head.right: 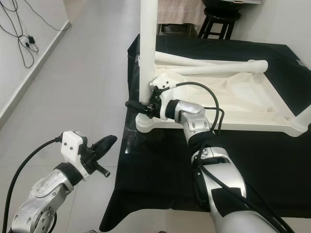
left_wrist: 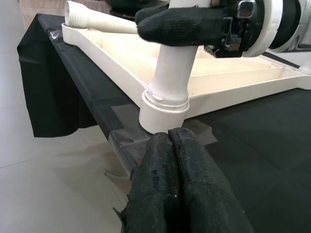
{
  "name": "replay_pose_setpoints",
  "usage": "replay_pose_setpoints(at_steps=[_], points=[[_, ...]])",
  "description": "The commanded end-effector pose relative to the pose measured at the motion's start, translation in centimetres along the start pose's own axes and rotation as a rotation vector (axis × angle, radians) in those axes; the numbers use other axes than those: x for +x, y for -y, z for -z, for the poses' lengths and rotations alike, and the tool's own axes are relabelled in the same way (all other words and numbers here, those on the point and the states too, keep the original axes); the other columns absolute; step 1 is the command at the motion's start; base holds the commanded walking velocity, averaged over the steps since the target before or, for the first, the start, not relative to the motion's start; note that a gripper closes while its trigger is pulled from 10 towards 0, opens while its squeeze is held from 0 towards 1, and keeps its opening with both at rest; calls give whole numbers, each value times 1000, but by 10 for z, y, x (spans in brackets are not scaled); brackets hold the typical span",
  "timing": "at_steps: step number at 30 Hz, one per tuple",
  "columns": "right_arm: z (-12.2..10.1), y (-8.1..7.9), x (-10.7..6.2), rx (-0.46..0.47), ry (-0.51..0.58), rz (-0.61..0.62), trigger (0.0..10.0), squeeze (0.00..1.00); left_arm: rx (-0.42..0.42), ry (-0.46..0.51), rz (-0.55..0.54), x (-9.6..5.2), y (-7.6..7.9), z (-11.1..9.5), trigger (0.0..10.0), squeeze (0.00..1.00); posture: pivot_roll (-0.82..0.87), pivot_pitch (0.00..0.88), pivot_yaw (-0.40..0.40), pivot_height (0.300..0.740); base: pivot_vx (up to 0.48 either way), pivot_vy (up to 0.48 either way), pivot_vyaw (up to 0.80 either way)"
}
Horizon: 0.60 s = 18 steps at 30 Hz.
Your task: Building children table
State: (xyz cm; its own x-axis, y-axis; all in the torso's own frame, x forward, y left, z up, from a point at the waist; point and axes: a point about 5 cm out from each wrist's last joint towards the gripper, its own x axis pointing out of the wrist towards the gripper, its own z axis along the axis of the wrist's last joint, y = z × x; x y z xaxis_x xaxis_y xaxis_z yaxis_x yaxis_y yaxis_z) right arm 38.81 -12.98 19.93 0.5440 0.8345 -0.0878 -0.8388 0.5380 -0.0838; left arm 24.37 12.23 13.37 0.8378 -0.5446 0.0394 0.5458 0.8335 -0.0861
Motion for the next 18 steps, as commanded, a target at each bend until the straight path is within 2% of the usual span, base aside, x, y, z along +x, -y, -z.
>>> replay_pose_setpoints(at_steps=[1, 10, 11, 12, 13, 14, 15, 17, 18], points=[[4, 0, -2, 22, -1, -29, 0, 0, -4, -25, 2, -2, 3, 4, 10000, 0, 108, 114, -73, 740, 0, 0, 0], [10, 4, -9, 11, -7, 17, 0, 0, -8, -26, 3, -2, 2, 4, 10000, 0, 97, 115, -64, 740, 0, 0, 0], [17, 6, -12, -11, -39, 91, 0, 0, -10, -25, 3, -2, 2, 4, 10000, 0, 82, 113, -72, 740, 0, 0, 0], [17, 6, -12, -11, -39, 91, 0, 0, -10, -25, 3, -2, 2, 4, 10000, 0, 82, 113, -72, 740, 0, 0, 0], [26, 7, -15, -5, -62, 205, 0, 0, -13, -24, 2, -2, 1, 4, 10000, 0, 77, 112, -73, 740, 0, 0, 0], [26, 7, -15, -5, -62, 205, 0, 0, -13, -24, 2, -2, 1, 4, 10000, 0, 77, 112, -73, 740, 0, 0, 0], [37, 7, -17, 12, -84, 347, 0, 0, -14, -23, 1, -2, 1, 4, 10000, 0, 73, 110, -69, 740, 0, 0, 0], [37, 7, -17, 12, -84, 347, 0, 0, -14, -23, 1, -2, 1, 4, 10000, 0, 73, 110, -69, 740, 0, 0, 0], [50, 4, -20, 90, -81, 611, 0, 0, -15, -22, 0, -2, -1, 3, 10000, 0, 61, 115, -52, 740, 0, 0, 0]])
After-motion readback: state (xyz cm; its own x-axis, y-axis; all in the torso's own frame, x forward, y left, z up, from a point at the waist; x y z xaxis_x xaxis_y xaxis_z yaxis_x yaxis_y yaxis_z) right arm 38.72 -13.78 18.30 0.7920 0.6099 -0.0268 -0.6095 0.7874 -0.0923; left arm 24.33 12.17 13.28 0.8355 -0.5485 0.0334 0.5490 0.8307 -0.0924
